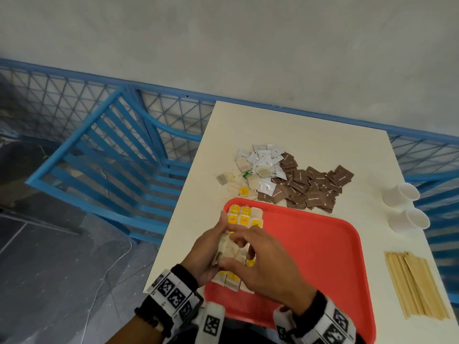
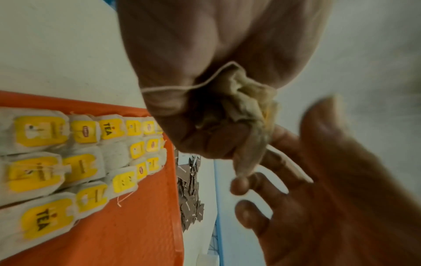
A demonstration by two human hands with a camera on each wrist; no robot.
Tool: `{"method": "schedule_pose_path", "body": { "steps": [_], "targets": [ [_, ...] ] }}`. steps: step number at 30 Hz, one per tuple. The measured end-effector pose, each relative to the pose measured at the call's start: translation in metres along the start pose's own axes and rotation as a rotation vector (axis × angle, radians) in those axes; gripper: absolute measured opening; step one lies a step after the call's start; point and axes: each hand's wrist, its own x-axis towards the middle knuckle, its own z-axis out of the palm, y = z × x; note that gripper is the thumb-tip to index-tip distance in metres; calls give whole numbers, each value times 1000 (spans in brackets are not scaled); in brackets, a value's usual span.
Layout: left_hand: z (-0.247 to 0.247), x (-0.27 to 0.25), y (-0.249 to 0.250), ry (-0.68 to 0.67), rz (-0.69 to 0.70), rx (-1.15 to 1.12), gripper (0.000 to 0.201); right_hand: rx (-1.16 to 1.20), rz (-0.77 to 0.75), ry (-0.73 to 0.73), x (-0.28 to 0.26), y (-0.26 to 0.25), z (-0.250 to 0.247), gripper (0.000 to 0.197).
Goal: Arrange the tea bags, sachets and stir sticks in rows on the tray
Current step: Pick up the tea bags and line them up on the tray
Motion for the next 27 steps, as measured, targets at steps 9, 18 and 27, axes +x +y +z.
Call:
{"method": "schedule_pose_path", "body": {
  "steps": [9,18,27],
  "targets": [
    [26,0,-5,-44,125,-41,56,479,236,157,0,21,-18,6],
    [36,2,-2,-240,16,-111,28,764,299,337,2,26,-56,8],
    [38,3,38,3,446,604,33,-96,-74,216,22,40,-76,9]
  ]
}}
